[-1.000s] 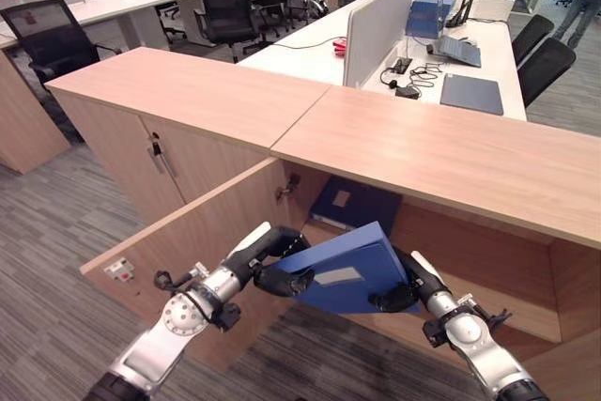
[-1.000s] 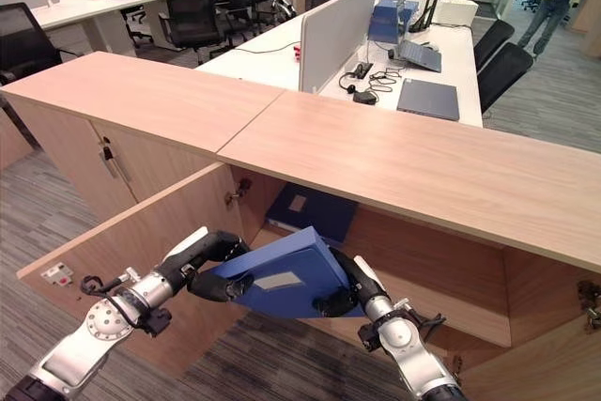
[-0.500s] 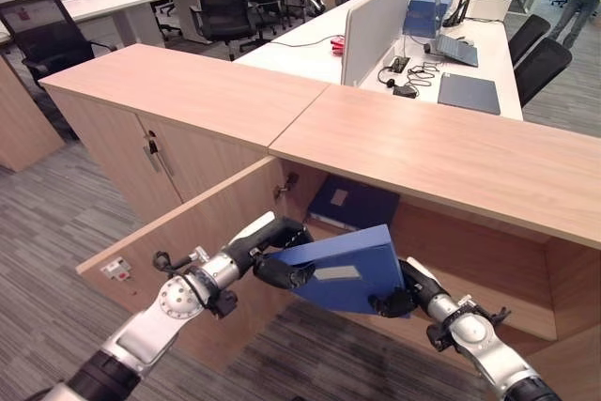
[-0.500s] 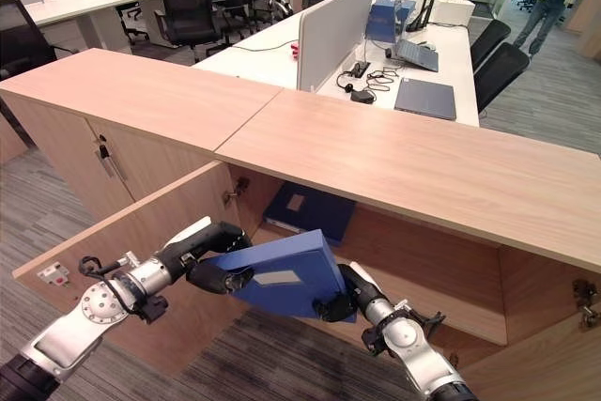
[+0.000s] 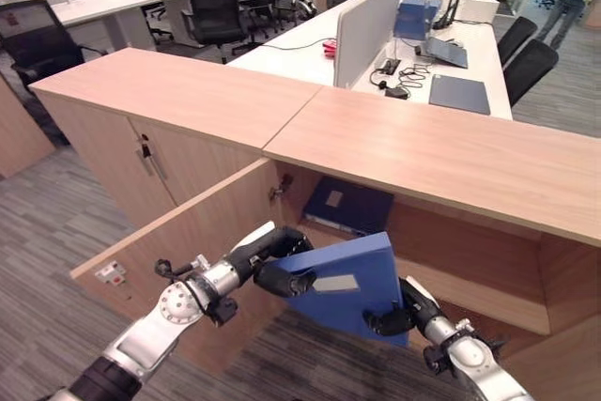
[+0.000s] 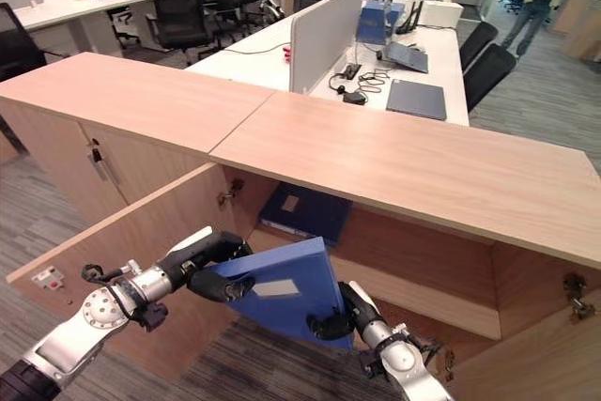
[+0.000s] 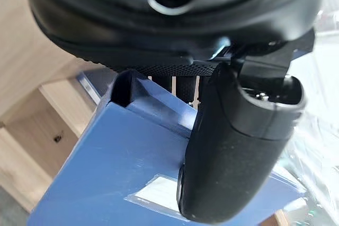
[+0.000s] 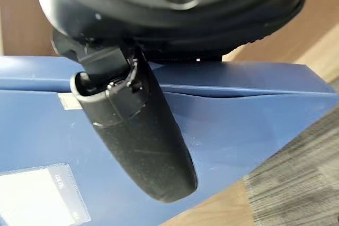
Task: Put the empty folder in the office cabinet
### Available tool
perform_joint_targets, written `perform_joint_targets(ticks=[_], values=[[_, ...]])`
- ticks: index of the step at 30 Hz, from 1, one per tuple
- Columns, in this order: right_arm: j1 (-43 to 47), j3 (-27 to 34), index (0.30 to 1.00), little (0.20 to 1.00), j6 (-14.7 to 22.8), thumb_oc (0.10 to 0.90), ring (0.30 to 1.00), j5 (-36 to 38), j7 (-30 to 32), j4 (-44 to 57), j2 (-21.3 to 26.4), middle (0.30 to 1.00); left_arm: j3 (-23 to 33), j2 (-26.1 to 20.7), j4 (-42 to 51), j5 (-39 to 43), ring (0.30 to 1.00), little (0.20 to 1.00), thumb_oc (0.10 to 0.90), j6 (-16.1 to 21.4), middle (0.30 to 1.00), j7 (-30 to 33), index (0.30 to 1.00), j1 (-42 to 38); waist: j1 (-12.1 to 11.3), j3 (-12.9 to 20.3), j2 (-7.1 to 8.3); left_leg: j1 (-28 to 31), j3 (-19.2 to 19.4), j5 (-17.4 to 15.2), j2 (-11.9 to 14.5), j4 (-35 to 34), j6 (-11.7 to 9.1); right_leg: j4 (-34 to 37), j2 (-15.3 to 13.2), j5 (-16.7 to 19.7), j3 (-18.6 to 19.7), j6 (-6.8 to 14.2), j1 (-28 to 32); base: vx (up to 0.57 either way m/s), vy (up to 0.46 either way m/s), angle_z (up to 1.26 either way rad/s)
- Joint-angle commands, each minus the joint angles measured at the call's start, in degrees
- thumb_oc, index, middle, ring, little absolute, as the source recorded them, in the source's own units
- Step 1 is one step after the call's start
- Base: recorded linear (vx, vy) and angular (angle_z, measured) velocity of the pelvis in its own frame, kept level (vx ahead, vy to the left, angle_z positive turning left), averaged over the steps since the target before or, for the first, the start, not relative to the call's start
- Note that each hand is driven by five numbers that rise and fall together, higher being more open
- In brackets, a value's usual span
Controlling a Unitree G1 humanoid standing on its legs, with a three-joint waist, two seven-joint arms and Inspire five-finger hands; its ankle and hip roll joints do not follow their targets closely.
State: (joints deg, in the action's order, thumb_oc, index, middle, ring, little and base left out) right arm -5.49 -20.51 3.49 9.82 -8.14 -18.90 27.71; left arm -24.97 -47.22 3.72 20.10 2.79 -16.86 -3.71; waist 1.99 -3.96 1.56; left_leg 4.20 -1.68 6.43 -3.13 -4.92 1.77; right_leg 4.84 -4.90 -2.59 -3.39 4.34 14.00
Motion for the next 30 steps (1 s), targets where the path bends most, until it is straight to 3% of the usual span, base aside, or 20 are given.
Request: perform_joint_targets(ticks=[1,3,7,12,19,23,25,26,27,28,29,30], values=[[7.43,2.35,0.300,0.300,4.62,0.400,0.300,1.94,0.08,3.57,0.02,0.300,0.02,4.35,0.56,11.23,0.900,0.900,0.800,6.47,0.900,-3.42,0.900,-3.93,-0.66,2.93,-0.01,4.12,3.68,-10.16,-0.74,-0.08,0.84,-1.01,-1.05,5.02,-3.85,2.42,-5.94,-0.02,0.111,-0.43],[5.74,3.88,0.300,0.300,4.83,0.400,0.300,-3.18,-0.85,2.84,3.97,0.300,4.43,1.37,-6.58,19.74,0.900,0.900,0.800,4.83,0.900,-5.82,0.900,2.52,-0.56,2.57,-0.68,3.55,5.69,-10.37,-1.09,-0.08,1.23,-2.37,-1.93,5.48,-3.08,3.48,-7.83,-0.03,0.109,-0.61],[7.73,1.77,0.300,0.300,4.45,0.400,0.300,-6.30,-1.64,-0.25,6.14,0.300,5.96,1.70,-13.00,21.42,0.900,0.900,0.800,4.04,0.900,-6.25,0.900,4.62,-0.82,2.26,-0.93,3.09,7.04,-10.50,-1.40,-0.08,1.57,-3.41,-2.80,6.05,-2.78,4.28,-9.31,-0.04,0.074,-0.33],[10.53,0.45,0.300,0.300,2.73,0.400,0.300,-7.95,-1.49,-6.43,6.23,0.300,9.38,7.56,-31.56,15.55,0.900,0.900,0.800,2.67,0.900,-2.04,0.900,5.12,-0.50,1.65,-1.04,3.16,8.72,-10.72,-2.18,-0.08,2.29,-6.12,-4.59,6.73,-2.21,5.20,-11.34,-0.01,0.088,-0.27],[11.61,-0.23,0.300,0.300,0.11,0.400,0.300,-10.41,-2.31,-11.56,5.59,0.300,15.00,13.47,-44.85,9.44,0.900,0.900,0.800,1.39,0.900,2.26,0.900,2.71,-0.22,0.96,-0.43,3.64,9.08,-10.94,-2.95,-0.08,2.83,-9.34,-5.70,6.61,-2.86,5.14,-12.53,0.00,0.063,-0.08],[11.58,1.82,0.300,0.300,-0.39,0.400,0.300,-1.99,-2.00,-16.68,2.17,0.300,16.94,15.84,-47.80,10.98,0.900,0.900,0.800,1.05,0.900,3.30,0.900,1.94,-0.30,0.85,-0.38,3.72,9.39,-11.02,-3.03,-0.08,2.91,-9.74,-5.92,6.70,-3.63,5.02,-12.90,0.01,0.025,-0.02],[12.27,7.77,0.300,0.300,-0.53,0.400,0.300,16.87,-0.74,-24.11,-4.70,0.300,17.39,17.70,-50.07,11.86,0.900,0.900,0.800,0.63,0.900,4.06,0.900,1.13,-0.11,0.73,-0.57,4.14,9.39,-11.24,-3.23,-0.08,3.05,-10.09,-6.05,6.35,-3.97,4.91,-12.73,0.03,0.051,-0.07],[12.74,10.51,0.300,0.300,0.19,0.400,0.300,24.02,-0.32,-25.94,-7.12,0.300,17.20,18.42,-51.23,12.00,0.900,0.900,0.800,0.52,0.900,4.26,0.900,0.65,0.01,0.73,-0.73,4.36,9.39,-11.35,-3.34,-0.08,3.11,-10.21,-6.07,6.25,-4.01,4.90,-12.63,0.02,0.033,-0.05],[12.74,10.51,0.300,0.300,0.19,0.400,0.300,24.02,-0.32,-25.94,-7.12,0.300,17.20,18.42,-51.23,12.00,0.900,0.900,0.800,0.52,0.900,4.26,0.900,0.65,0.01,0.73,-0.73,4.36,9.39,-11.35,-3.34,-0.08,3.11,-10.21,-6.07,6.25,-4.01,4.90,-12.63,0.05,0.042,-0.03],[13.70,16.46,0.300,0.300,1.23,0.400,0.300,37.70,0.00,-28.73,-11.16,0.300,17.00,19.26,-52.56,11.95,0.900,0.900,0.800,0.49,0.900,4.81,0.900,0.11,0.24,0.80,-1.11,4.85,9.42,-11.68,-3.47,-0.08,3.22,-10.41,-6.09,5.98,-4.02,4.94,-12.43,0.03,0.026,-0.05],[13.75,16.48,0.300,0.300,1.24,0.400,0.300,37.72,-0.02,-28.77,-11.16,0.300,16.99,19.25,-52.58,11.95,0.900,0.900,0.800,0.49,0.900,4.81,0.900,0.06,0.12,0.90,-1.10,4.66,9.53,-11.58,-3.45,-0.08,3.20,-10.28,-6.05,6.17,-3.93,4.91,-12.61,0.07,0.045,-0.11],[14.69,21.91,0.300,0.300,2.98,0.400,0.300,48.91,0.53,-29.88,-14.44,0.300,17.05,19.73,-51.33,12.47,0.900,0.900,0.800,0.19,0.900,5.40,0.900,0.78,0.33,0.82,-1.55,5.30,9.62,-12.06,-3.52,-0.08,3.32,-10.59,-6.12,5.77,-4.49,5.07,-12.26,0.03,0.017,-0.14]])
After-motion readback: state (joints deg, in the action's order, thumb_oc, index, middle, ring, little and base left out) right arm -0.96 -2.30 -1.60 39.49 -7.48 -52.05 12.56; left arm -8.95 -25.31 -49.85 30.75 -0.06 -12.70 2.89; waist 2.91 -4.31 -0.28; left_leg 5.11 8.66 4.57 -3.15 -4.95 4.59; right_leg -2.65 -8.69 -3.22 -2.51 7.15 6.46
